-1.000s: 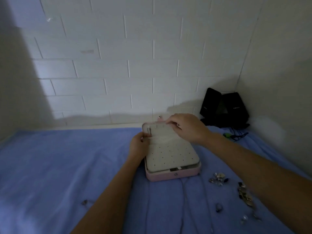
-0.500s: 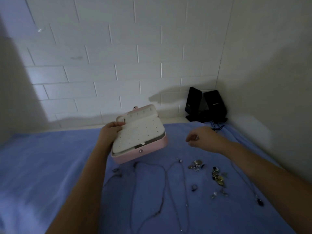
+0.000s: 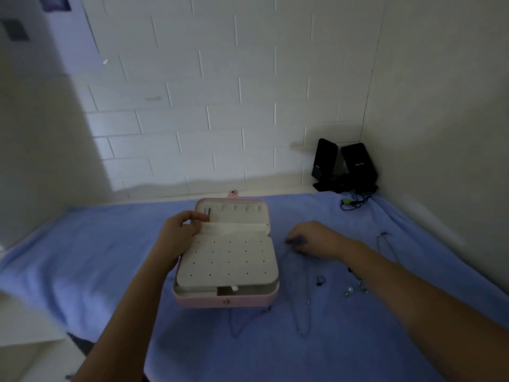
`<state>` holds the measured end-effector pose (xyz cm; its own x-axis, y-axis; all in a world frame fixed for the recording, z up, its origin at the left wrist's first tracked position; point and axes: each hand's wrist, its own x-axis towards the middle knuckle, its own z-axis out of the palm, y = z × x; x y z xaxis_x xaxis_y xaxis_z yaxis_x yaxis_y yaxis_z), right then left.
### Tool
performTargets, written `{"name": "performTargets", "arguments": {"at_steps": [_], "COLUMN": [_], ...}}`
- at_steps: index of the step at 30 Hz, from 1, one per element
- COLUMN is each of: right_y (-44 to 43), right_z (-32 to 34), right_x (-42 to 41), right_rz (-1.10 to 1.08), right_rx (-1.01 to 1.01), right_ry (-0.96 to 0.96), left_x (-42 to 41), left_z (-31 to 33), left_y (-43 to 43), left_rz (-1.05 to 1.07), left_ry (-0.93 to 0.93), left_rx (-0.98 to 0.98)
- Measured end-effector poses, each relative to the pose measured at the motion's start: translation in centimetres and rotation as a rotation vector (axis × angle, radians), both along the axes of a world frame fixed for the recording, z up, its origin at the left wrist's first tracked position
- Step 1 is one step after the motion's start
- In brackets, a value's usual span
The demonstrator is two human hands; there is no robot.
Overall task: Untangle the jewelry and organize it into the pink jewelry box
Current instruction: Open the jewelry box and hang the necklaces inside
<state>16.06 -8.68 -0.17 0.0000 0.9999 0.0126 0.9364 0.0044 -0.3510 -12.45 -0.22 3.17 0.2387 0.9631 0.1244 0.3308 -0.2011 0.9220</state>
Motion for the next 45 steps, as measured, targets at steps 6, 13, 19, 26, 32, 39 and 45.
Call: {"name": "performTargets", "arguments": {"at_steps": [6,13,19,26,32,39,45], "right_y": [-0.3,-1.1,-1.5,-0.8,0.2,0.4,-0.9], "right_z": [-0.2,-0.3,0.0,0.3,-0.6,-1.1,-0.9], "right_x": [0.8,2.3,3.9,1.4,-1.2,-0.7,0.1], "right_rz": [-0.166,-0.298,-0.295,-0.059,0.039,-0.004,-0.007], "right_rx": [0.038,0.157,0.064,0.044,0.041,0.111,0.176], "right_ry": [0.139,0.319,0.123,0.066,-0.064,-0.063,-0.035], "left_x": [0.0,-0.6,-1.2,-1.1,-1.1,-1.0,-1.1], "left_z": [-2.9,-5.7,-7.1,-7.3,-7.2,-7.2,-7.3], "left_y": [-3.7,-4.5,-4.0,-4.3,-4.8,-4.9,-4.8], "left_rz": [-0.047,0.007,0.077,0.075,0.081,0.096,0.092], "left_ry": [-0.038,-0.097,-0.098,-0.053,-0.054,-0.066,-0.09], "left_rx": [-0.029,0.015,0.048,0.101,0.092,0.072,0.063]}}
